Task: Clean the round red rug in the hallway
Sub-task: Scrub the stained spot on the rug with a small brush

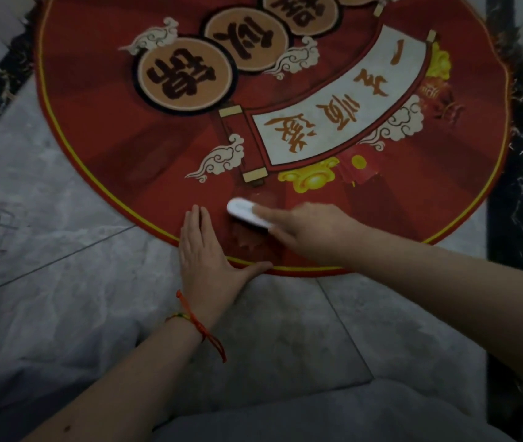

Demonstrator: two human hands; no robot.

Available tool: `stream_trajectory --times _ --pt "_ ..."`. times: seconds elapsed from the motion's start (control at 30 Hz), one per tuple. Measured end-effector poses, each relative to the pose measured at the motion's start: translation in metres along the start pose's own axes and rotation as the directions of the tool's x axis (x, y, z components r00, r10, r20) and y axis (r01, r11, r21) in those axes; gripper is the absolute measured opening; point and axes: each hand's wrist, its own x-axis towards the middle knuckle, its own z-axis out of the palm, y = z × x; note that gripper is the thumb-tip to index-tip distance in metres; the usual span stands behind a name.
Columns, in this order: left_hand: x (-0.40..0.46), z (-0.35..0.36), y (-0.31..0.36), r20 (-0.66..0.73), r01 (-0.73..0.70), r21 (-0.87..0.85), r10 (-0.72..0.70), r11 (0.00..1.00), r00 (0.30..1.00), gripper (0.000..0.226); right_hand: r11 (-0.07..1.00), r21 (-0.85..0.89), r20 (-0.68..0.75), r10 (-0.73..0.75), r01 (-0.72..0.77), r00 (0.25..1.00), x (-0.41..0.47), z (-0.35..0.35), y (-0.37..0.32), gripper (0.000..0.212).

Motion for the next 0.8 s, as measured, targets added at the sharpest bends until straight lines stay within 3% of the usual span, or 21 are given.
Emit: stream_trajectory --times 0.1,0.27,0.43,0.63,0.8 --pt "0.001 0.000 0.001 0.002 0.000 0.011 0.000 1.000 1.000 0.137 0.992 0.089 -0.066 0.093 -0.087 0.994 0.014 -0.007 0.009 0.049" --pt "0.001 -0.001 -0.001 0.009 -0.004 -0.019 0.004 1.000 1.000 0.136 0.995 0.069 0.002 -0.072 0.072 0.997 -0.016 0.013 -0.019 0.050" --pt "0.002 0.000 -0.001 0.007 0.007 0.024 -0.008 1.000 1.000 0.139 0.991 0.102 -0.065 0.093 -0.086 0.994 0.018 -0.005 0.010 0.049" --pt "0.001 0.000 -0.001 0.019 0.000 -0.015 0.000 1.000 1.000 0.136 0.994 0.090 -0.018 -0.062 0.063 0.998 -0.013 0.013 -0.019 0.050" --pt "0.002 0.001 -0.001 0.016 0.009 0.011 -0.009 1.000 1.000 0.138 0.987 0.128 -0.082 0.105 -0.094 0.991 0.022 -0.005 0.008 0.049"
